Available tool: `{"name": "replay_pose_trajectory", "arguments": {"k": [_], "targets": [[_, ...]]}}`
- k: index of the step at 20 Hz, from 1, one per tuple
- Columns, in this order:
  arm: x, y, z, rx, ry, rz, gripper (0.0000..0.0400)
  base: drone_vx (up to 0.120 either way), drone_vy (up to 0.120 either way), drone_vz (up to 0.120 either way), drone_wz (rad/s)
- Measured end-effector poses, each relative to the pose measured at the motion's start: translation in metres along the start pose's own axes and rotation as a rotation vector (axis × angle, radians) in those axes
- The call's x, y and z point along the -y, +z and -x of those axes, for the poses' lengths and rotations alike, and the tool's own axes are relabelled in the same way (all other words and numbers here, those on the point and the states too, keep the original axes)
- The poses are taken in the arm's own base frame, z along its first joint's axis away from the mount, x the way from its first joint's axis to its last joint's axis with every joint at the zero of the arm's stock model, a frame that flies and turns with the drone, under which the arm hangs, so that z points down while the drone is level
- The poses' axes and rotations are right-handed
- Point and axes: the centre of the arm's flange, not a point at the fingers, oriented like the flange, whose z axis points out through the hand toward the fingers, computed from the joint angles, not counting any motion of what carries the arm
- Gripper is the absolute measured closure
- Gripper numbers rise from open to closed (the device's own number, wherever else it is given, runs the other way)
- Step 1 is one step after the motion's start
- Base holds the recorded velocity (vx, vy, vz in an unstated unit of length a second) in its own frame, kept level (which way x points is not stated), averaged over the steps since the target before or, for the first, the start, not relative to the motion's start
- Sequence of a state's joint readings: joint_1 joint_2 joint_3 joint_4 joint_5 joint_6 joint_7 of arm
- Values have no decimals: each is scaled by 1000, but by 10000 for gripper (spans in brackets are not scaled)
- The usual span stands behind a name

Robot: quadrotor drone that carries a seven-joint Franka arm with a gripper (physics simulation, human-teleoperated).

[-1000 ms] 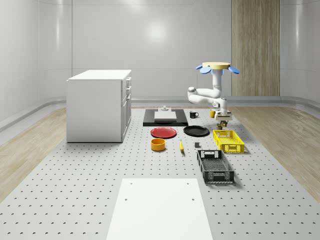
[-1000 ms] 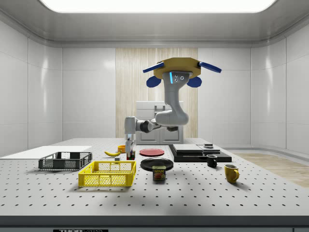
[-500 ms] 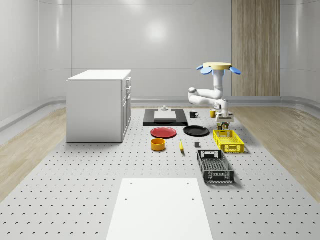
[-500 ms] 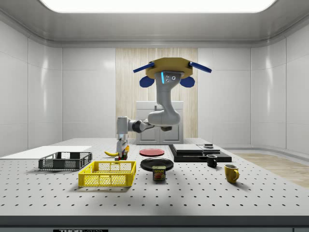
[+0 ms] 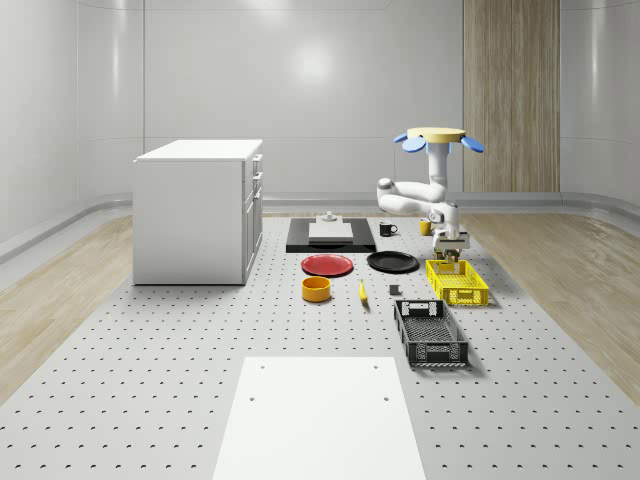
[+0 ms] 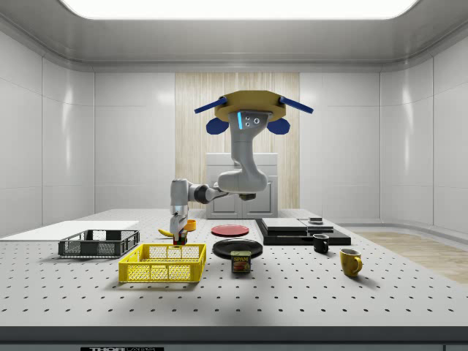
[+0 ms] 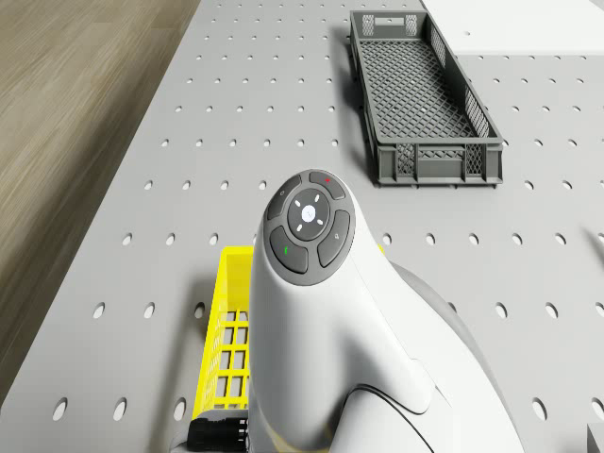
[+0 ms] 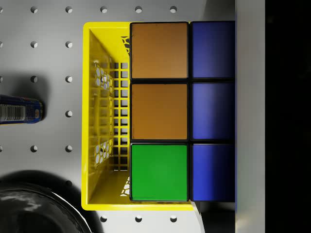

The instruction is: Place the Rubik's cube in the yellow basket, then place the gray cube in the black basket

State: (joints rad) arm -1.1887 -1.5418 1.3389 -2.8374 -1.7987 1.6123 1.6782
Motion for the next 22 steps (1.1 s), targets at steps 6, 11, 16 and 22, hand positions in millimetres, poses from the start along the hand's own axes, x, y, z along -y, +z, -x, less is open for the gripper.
{"name": "replay_pose_trajectory", "arguments": {"k": [6,11,16,22], "targets": [[0,0,0,0,0,0,75,0,0,-120,0],[0,7,0,0,0,0,75,0,0,-56,0],[0,25,0,0,0,0,75,0,0,0,0],[0,45,0,0,0,0,75,0,0,0,0]]}}
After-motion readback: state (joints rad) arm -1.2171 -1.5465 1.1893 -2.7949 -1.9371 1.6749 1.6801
